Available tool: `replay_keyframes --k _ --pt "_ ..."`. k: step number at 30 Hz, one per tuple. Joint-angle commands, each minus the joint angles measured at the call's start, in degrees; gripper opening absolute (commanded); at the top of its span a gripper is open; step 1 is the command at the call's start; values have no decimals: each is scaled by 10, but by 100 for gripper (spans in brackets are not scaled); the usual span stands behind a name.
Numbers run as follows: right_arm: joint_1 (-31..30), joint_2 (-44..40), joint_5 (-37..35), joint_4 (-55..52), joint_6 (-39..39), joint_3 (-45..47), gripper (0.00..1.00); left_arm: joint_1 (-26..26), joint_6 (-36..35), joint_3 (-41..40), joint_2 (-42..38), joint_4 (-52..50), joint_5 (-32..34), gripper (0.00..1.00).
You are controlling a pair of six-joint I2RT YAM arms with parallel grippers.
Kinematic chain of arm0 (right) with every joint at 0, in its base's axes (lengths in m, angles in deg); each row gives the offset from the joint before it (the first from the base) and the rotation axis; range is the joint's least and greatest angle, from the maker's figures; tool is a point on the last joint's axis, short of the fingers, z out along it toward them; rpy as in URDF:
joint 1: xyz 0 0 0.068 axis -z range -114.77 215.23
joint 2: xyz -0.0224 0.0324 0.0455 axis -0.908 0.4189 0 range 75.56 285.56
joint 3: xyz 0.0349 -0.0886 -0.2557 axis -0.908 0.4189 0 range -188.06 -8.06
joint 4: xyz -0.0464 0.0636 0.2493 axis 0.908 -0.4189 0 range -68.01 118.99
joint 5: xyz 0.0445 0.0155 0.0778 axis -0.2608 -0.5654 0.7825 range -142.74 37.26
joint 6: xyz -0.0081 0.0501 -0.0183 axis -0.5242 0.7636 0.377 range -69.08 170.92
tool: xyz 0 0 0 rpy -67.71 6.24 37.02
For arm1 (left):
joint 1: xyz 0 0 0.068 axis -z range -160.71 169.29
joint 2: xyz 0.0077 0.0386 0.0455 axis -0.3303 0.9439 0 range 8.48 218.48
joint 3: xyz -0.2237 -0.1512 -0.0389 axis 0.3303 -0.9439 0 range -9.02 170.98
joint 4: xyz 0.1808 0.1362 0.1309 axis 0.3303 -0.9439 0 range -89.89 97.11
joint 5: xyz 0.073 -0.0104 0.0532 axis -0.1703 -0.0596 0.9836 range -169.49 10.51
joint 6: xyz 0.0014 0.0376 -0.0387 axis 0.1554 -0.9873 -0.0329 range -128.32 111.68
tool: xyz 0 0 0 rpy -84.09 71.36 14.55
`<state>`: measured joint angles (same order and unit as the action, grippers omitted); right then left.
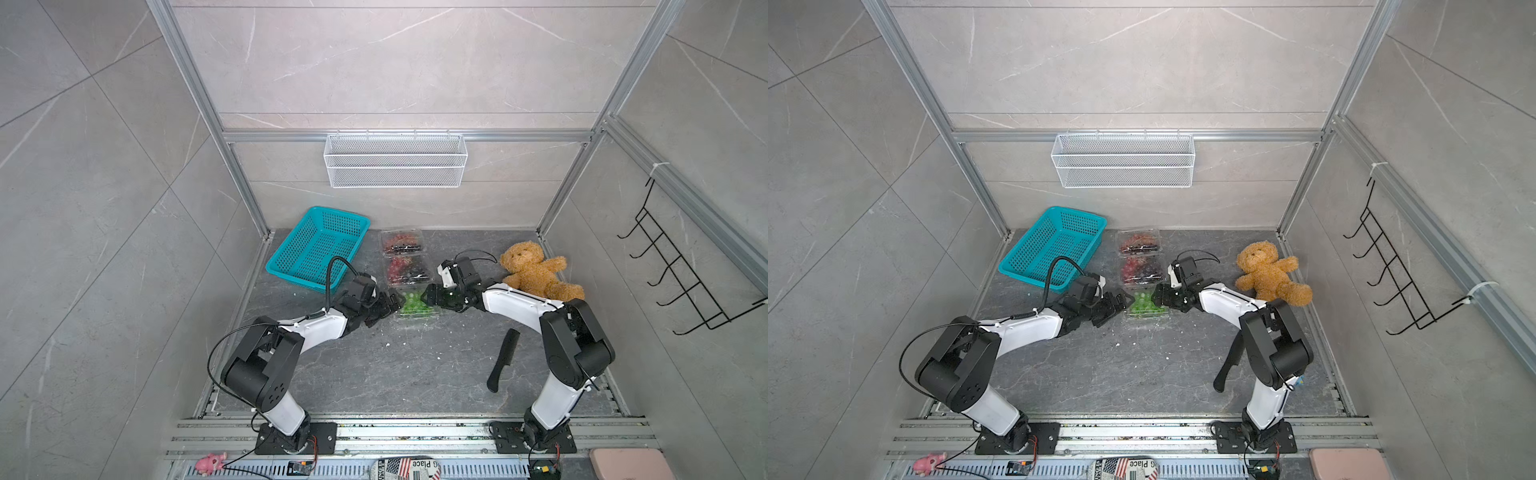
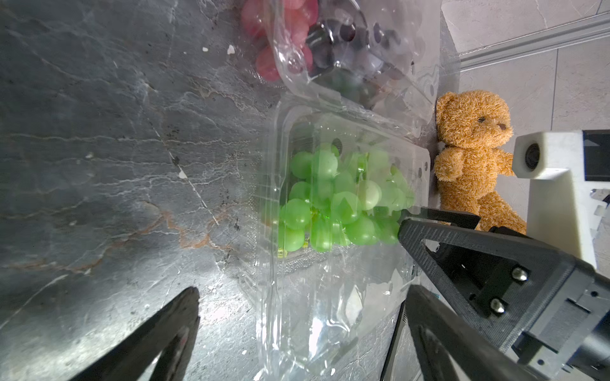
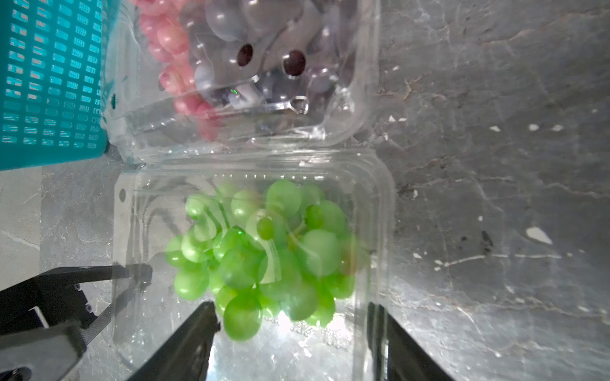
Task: Pack grapes into containers
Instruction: Move the packing box to the center of the board.
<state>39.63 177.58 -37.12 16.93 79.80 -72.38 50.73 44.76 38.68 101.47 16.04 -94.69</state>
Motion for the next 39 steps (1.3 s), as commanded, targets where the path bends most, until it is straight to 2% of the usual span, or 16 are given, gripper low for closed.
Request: replay_keyframes --k 1,16,39 --pt "-5 11 3 -5 -3 -18 74 -8 -13 2 -21 -1 -9 99" --pt "-6 12 2 -16 -9 -22 79 -14 -29 1 -38 -20 -3 99" --pt "11 -21 -5 -44 -23 -34 99 -28 -51 -6 -75 -55 18 100"
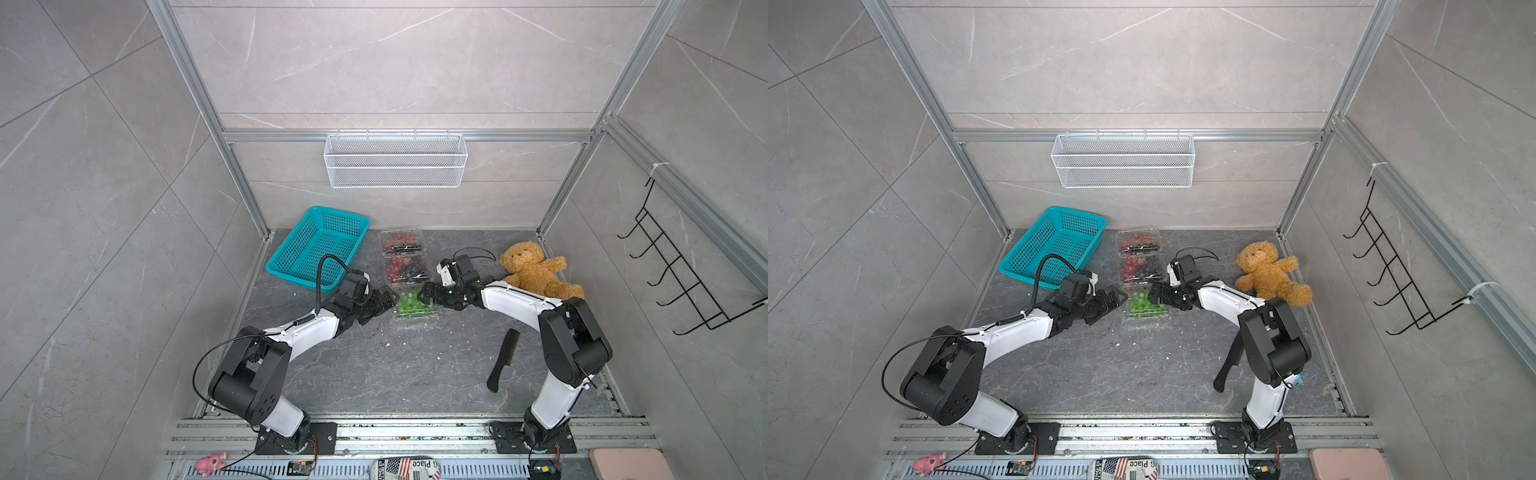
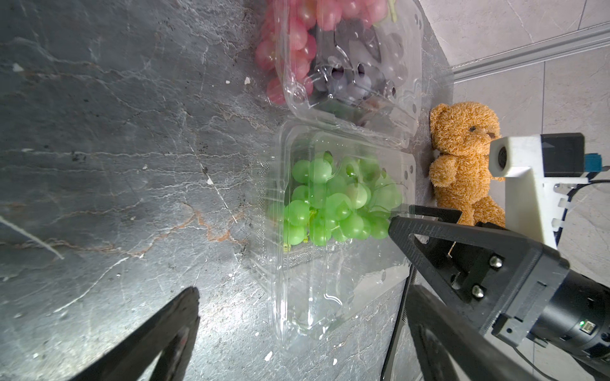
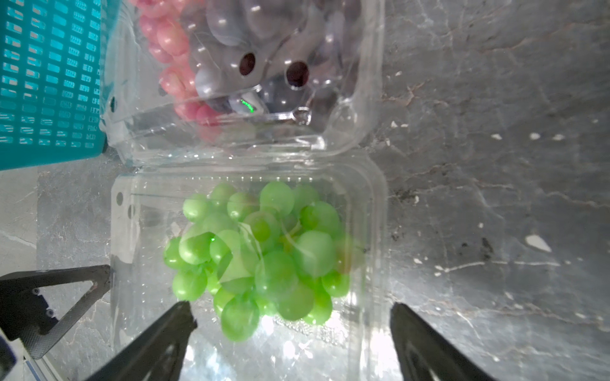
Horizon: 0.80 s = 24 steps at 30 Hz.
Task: Pack grapes into containers
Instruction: Move the packing box to the center of the board, then reset both arms
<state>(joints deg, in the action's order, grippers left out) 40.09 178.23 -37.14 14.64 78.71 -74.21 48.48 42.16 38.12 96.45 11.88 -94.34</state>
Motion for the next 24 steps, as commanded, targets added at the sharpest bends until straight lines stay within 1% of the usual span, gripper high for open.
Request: replay_keyframes --k 1,5,7,10,16,18,21,23,24 --pt "10 -33 -5 -22 -12 -15 99 -6 -31 2 -29 -22 20 99" --pt "28 -61 -5 -32 -15 -7 99 -6 -68 5 -58 -68 77 100" --pt "40 -79 -7 -39 -17 -2 100 -6 -94 11 -75 -102 115 100" --pt "58 -112 -34 -51 -17 10 99 -6 -133 15 -103 -150 185 100" --pt "90 -161 -151 -89 -23 29 100 -6 -190 -9 -184 -195 366 100" --pt "99 -164 -193 -105 -21 33 99 -7 -201 -16 -206 -214 448 100" --pt "109 -170 -237 -116 -10 47 99 -13 -199 -37 -234 -239 564 100" --pt "115 -179 -271 -114 -3 64 99 -31 -194 -65 -256 -234 611 100" --pt "117 -187 -290 -108 1 77 99 -48 -192 -81 -269 -225 621 100"
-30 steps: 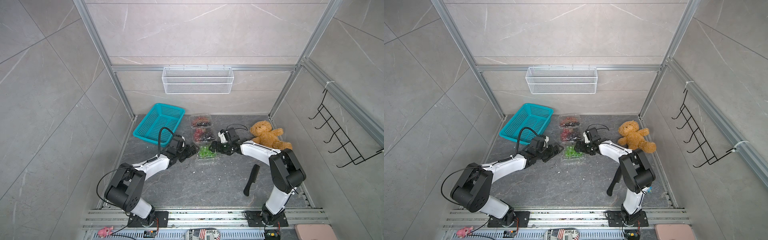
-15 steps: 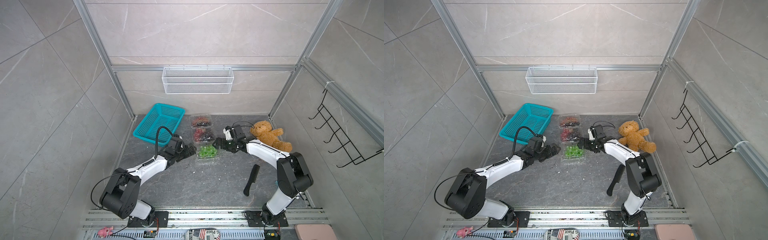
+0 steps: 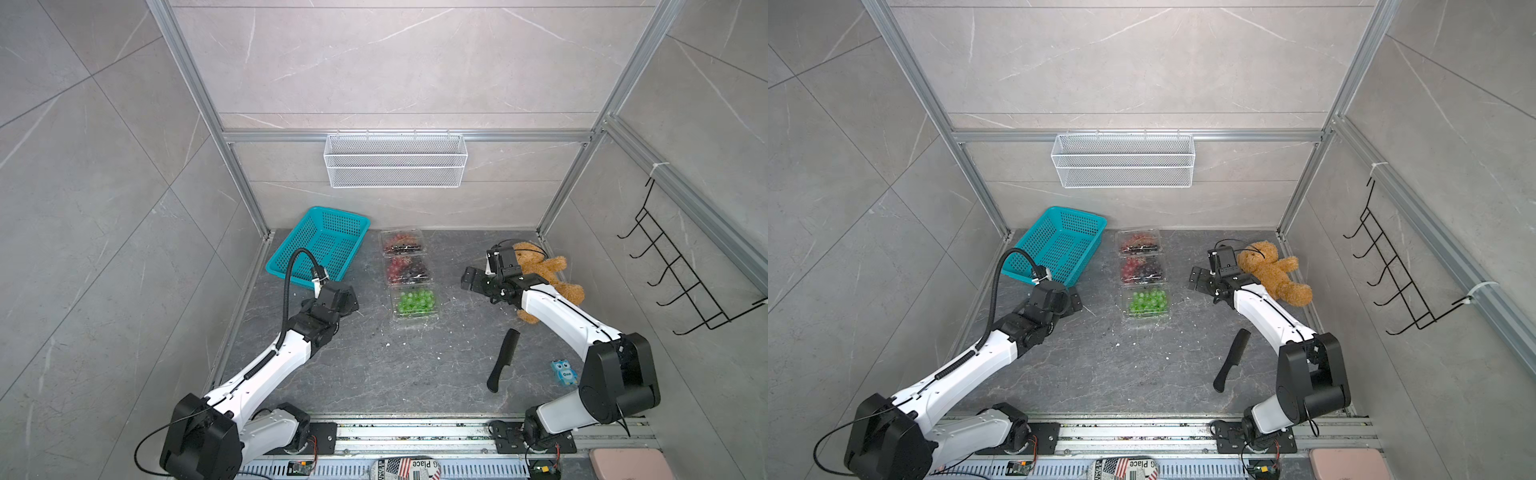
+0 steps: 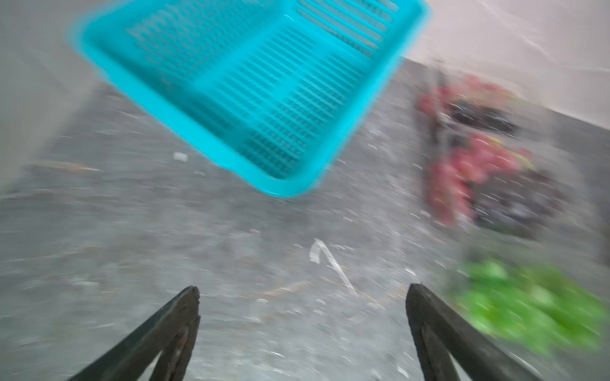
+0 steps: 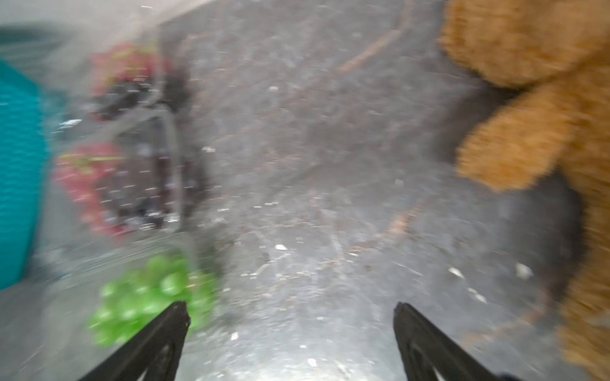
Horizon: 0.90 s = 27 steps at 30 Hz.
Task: Pack grapes into containers
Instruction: Reset both arms
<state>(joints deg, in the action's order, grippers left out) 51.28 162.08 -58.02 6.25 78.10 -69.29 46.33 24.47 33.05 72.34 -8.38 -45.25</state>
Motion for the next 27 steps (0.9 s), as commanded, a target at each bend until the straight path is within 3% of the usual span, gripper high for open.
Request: replay_keyframes --k 1,6,10,13,16,23,27 --pt "7 -33 -101 -17 8 39 99 -45 -16 -46 -38 -10 131 100" --pt "12 -73 -289 -17 50 87 99 -155 -37 -117 -60 65 147 100" --pt "16 -85 -364 6 57 116 99 -223 -73 -129 -65 102 144 100" --pt "17 -70 -369 30 39 124 99 -225 -99 -158 -76 172 149 100" --pt "17 -47 -382 52 25 125 99 -246 -136 -189 -30 300 132 100" --pt "17 -53 -424 208 -61 185 99 -263 -176 -152 124 395 59 100" --pt "17 -58 -411 319 -109 237 99 -263 -211 -169 144 461 32 100"
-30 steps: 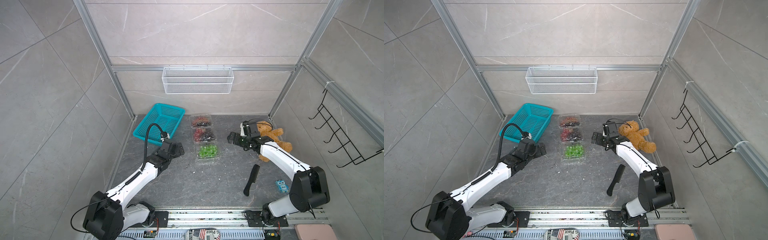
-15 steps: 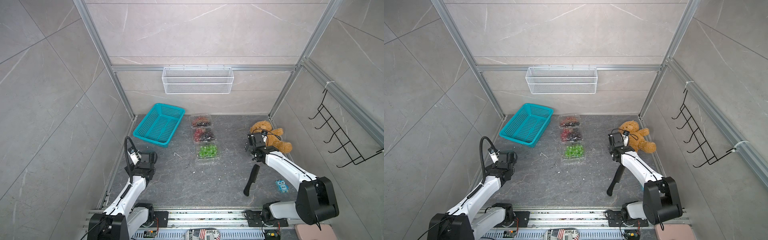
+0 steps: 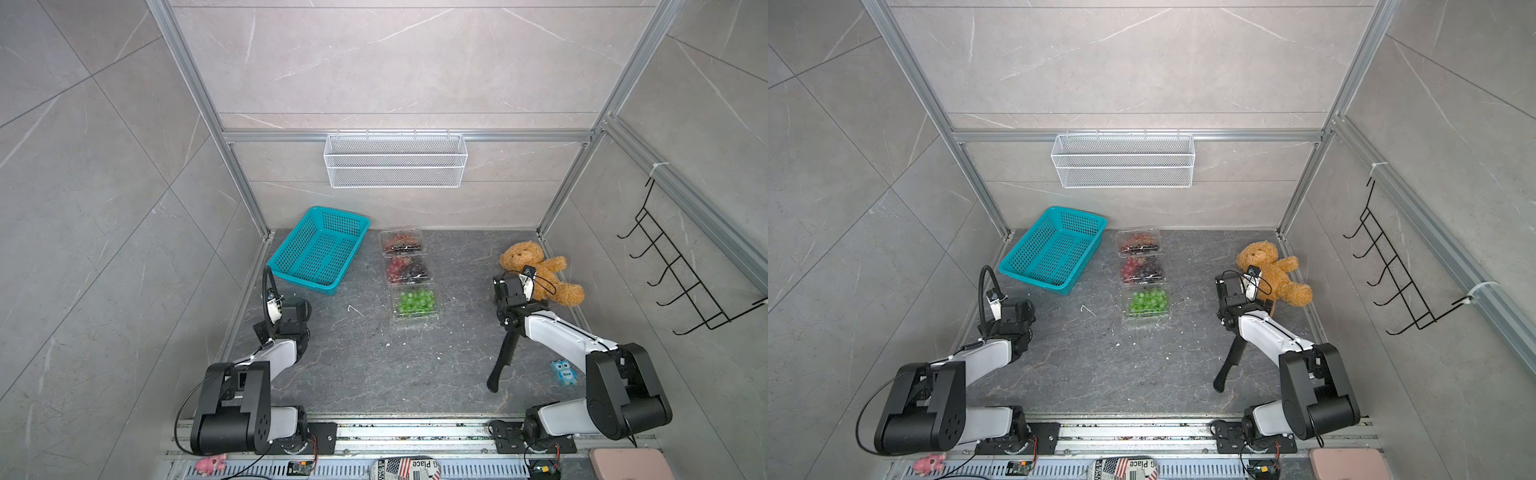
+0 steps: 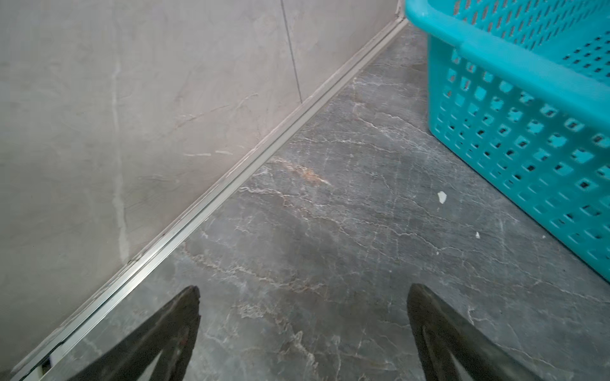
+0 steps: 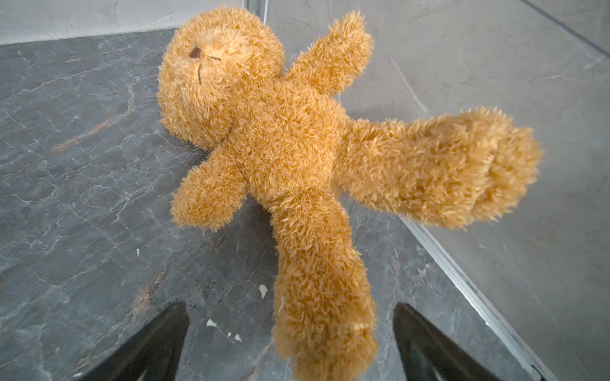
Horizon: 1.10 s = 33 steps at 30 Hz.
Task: Pack grapes into containers
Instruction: Reset both arms
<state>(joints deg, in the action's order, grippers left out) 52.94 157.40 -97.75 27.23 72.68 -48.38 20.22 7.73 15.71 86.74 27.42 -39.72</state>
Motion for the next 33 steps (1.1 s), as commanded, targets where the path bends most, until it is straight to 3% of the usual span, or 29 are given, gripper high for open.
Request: replay_keyframes --k 1,3,16,29,31,33 --pt "0 -13 -10 135 -60 40 99 -2 -45 -7 -1 130 -29 100" --pt "0 -20 -3 199 -77 72 100 -2 -63 -48 10 228 -43 100" --pt "0 -5 68 483 -160 200 100 -2 -104 -23 31 209 -124 100" --pt "1 3 102 511 -175 210 99 -5 -135 -21 55 227 -222 100" --pt "2 2 113 521 -178 215 99 -5 -137 -30 57 244 -227 100" --pt "10 6 166 547 -189 229 99 -9 -138 -54 86 326 -221 100"
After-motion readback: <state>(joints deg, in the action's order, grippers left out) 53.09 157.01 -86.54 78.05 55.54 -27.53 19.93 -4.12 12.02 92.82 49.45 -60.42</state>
